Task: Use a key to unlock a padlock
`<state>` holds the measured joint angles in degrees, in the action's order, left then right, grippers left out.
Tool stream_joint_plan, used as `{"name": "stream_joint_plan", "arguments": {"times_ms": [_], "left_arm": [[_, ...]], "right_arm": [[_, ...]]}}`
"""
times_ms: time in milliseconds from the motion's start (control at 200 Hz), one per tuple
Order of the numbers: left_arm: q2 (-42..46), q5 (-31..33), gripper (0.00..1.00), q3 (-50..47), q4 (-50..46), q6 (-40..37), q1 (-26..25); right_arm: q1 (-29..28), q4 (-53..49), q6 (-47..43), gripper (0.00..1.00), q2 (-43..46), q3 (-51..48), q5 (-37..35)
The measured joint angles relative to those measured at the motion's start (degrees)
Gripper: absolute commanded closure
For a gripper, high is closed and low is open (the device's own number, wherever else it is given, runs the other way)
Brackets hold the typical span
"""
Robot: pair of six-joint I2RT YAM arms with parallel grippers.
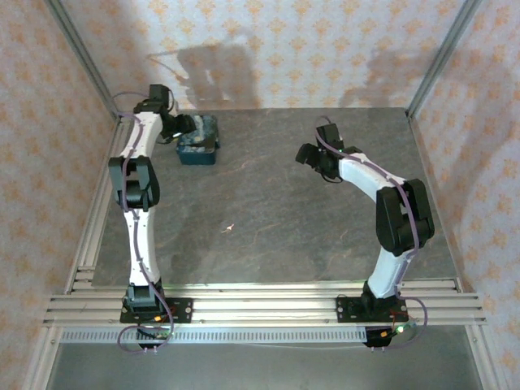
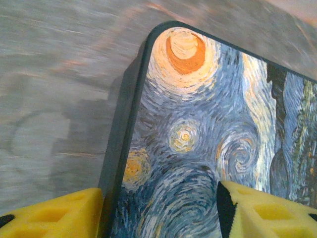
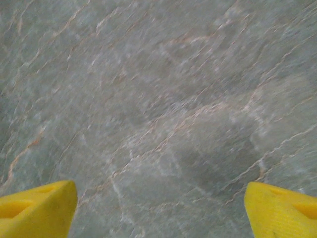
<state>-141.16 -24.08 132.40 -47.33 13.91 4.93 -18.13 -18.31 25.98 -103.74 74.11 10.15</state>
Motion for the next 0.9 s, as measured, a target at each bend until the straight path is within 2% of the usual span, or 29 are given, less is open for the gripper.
{"name": "stream_joint_plan", "arguments": {"times_ms": [235, 350, 425, 520, 646, 766, 896], "left_arm": [[-0.35, -2.21, 0.38, 0.74, -1.03, -7.02, -12.46], [-0.35, -2.80, 0.33, 0.87, -1.33, -10.29, -17.86], [-0.31, -2.56, 0.26, 1.18, -2.01, -11.54, -19.98], [0.52, -0.68, 0.16, 1.07, -3.13, -11.74, -20.28], [7.34, 2.10, 0.15, -4.79, -3.06, -9.64, -18.12], [21.49, 2.14, 0.19, -19.69, 0.94, -4.44, -15.19], [36.87, -0.44, 0.28, -39.45, 10.69, 4.26, -14.25]], "right_arm": [[-3.06, -2.08, -0.48, 0.18, 1.20, -0.66, 4.76], [-3.85, -3.54, -0.46, 0.18, 2.49, -0.37, 5.27], [-3.85, -5.53, -0.81, 0.18, 2.69, 1.79, 4.90], [-3.82, -8.90, -2.25, 0.15, 1.84, 8.15, 4.07], [-3.69, -10.93, -5.20, 0.14, -3.34, 20.94, 3.54], [-3.08, -13.94, -7.82, 0.13, -11.82, 33.35, 5.31], [-2.03, -20.20, -10.71, 0.13, -23.32, 47.30, 7.56]]}}
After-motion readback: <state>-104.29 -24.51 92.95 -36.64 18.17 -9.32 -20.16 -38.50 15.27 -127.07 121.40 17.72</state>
